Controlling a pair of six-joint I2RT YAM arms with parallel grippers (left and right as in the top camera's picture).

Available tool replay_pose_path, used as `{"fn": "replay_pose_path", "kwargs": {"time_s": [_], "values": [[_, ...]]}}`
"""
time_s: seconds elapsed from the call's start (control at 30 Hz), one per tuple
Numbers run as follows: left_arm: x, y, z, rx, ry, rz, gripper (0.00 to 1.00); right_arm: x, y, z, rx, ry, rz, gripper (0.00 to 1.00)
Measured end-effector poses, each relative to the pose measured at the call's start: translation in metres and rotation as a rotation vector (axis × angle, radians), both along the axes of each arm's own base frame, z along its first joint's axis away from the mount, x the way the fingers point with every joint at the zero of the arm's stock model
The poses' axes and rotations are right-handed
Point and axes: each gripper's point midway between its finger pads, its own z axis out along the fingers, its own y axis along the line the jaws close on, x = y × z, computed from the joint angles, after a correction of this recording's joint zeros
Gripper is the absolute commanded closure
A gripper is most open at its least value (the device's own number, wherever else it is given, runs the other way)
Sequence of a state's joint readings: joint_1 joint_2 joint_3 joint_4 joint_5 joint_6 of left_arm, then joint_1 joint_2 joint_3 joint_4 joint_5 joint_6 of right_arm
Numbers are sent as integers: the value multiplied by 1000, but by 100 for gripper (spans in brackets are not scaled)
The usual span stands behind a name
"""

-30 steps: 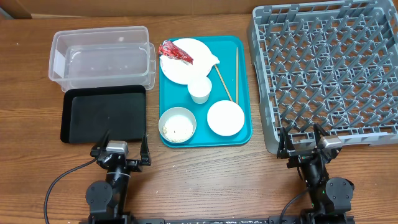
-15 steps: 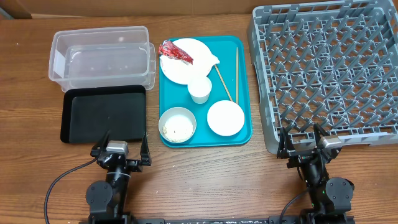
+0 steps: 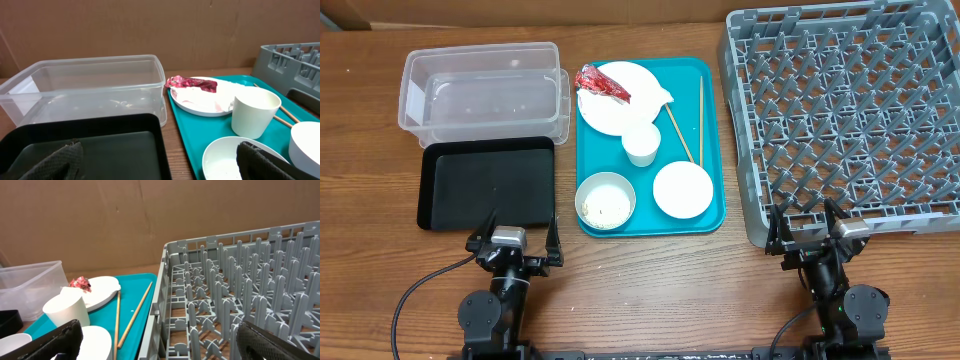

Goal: Sort waste into correct bins and load items into the dishwasher

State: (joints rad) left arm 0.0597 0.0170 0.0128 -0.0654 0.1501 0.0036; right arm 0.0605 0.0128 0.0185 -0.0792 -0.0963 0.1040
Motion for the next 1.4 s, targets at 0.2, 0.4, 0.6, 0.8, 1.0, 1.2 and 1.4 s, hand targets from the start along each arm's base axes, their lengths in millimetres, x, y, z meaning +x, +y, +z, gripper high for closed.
{"fn": "replay_pose_path", "kwargs": {"time_s": [0.2,0.4,0.6,0.8,1.0,1.2,1.4], "values": [[0,0,3,1,-13,0,0,0,0,0,0,0,0,0],[0,0,4,0,-14,0,0,0,0,0,0,0,0,0],[-3,0,25,2,-54,0,0,0,0,0,0,1,0,0],[-8,-1,64,4,-91,-3,0,0,0,0,0,0,0,0],[3,-5,85,-4,2,-28,0,0,0,0,0,0,0,0],[26,-6,98,-23,193,-43,0,0,0,0,0,0,0,0],[50,-5,107,-39,421,-47,0,0,0,0,0,0,1,0]]}}
